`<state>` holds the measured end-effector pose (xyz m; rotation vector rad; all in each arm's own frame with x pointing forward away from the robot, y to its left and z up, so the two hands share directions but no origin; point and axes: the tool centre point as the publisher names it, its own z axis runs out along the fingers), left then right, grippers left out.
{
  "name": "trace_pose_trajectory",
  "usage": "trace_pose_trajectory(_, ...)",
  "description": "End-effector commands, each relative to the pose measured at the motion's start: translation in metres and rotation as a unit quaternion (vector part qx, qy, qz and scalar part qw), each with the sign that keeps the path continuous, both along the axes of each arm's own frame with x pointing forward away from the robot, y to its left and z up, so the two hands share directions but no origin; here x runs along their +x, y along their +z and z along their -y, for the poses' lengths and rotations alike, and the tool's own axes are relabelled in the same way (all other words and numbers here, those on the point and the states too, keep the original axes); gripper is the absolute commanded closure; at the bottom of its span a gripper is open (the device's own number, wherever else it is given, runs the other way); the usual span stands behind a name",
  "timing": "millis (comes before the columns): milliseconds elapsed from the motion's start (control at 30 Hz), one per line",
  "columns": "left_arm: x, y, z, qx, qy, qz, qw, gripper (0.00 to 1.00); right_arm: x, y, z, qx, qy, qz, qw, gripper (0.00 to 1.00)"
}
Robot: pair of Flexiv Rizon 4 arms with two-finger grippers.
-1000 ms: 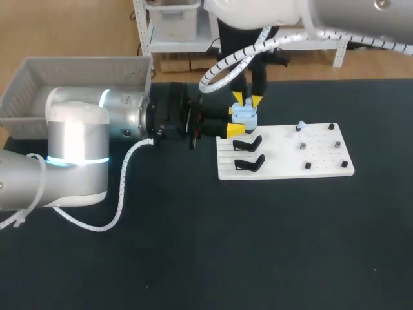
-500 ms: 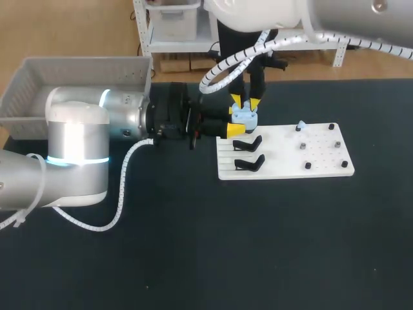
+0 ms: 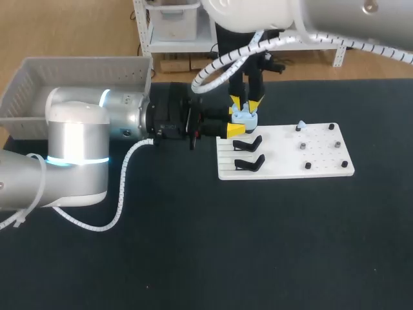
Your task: Pick up each earbud case from the left stands, insert the matching earbuds, close the lid, and place the case in the box.
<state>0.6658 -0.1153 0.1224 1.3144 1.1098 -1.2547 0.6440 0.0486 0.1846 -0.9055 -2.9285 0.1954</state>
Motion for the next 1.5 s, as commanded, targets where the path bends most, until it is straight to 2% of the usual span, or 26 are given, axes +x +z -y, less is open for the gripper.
trace_pose_trajectory(33,-0.001,-0.001,0.0,-0.002,0.002,0.002,1.0,1.0,0.007,0.001,0.0,0.006,-0.017,-0.006,1.0,1.0)
trace_pose_trajectory(367,-0.001,-0.001,0.0,-0.002,0.002,0.002,1.0,1.0,0.01,-0.008,0.002,0.011,-0.047,-0.019,0.999,1.0)
trace_pose_trajectory(1500,-0.001,-0.001,0.0,-0.002,0.002,0.002,1.0,1.0,0.015,-0.022,0.005,0.021,-0.061,-0.022,0.998,1.0)
